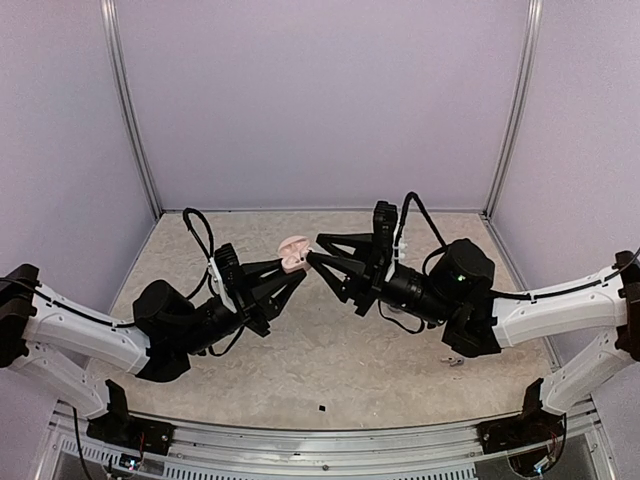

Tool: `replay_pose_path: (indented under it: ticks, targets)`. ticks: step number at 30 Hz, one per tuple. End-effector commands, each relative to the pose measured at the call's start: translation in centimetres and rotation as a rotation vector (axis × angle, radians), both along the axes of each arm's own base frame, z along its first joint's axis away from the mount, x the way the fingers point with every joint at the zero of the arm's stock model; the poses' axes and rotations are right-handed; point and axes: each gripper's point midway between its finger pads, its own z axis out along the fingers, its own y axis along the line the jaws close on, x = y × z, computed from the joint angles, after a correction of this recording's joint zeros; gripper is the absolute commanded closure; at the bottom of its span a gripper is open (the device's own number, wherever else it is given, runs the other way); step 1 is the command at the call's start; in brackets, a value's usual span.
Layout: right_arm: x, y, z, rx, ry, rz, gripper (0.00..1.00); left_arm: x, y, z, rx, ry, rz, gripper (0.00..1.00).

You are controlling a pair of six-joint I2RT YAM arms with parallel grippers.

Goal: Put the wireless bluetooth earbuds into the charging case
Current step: Insert the right earbud into the right side groove of the charging case, then adjust the left earbud at the center of the board.

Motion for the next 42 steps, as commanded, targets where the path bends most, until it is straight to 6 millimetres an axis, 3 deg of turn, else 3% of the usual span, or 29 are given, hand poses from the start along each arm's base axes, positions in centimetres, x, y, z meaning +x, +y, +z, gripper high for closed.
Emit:
replay_pose_path:
  ticks: [1, 11, 18, 22, 26, 32, 38, 42]
  targets:
    - [-0.6, -0.3, -0.2, -0.032, -0.021, 0.000, 0.62, -0.4, 0.6, 1.0, -0.039, -0.005, -0.031, 0.99]
    - [-0.2, -1.9, 0.1, -0.091, -0.017, -0.056, 0.58, 0.3, 1.1, 0.1, -0.039, 0.059, -0.070, 0.98]
    - [3.5, -4.5, -2.3, -0.225, 0.175, -0.137, 0.51, 1.5, 1.4, -1.1, -0.029, 0.137, -0.066, 0.98]
    - [6.0, -6.6, -6.4, -0.376, 0.387, -0.203, 0.50, 1.9, 1.6, -1.7, -0.023, 0.172, -0.060, 0.98]
    - [7.3, -9.7, -12.8, -0.534, 0.665, -0.277, 0.51, 2.0, 1.7, -2.4, -0.021, 0.187, -0.054, 0.98]
    - [6.4, -14.2, -20.9, -0.654, 1.040, -0.383, 0.52, 2.1, 2.0, -3.0, -0.016, 0.200, -0.052, 0.98]
    - [4.0, -18.2, -25.7, -0.760, 1.233, -0.471, 0.53, 2.1, 2.1, -3.5, -0.011, 0.208, -0.056, 0.98]
    - [3.3, -20.9, -27.6, -0.771, 1.364, -0.579, 0.56, 2.1, 1.9, -3.7, -0.011, 0.211, -0.066, 0.98]
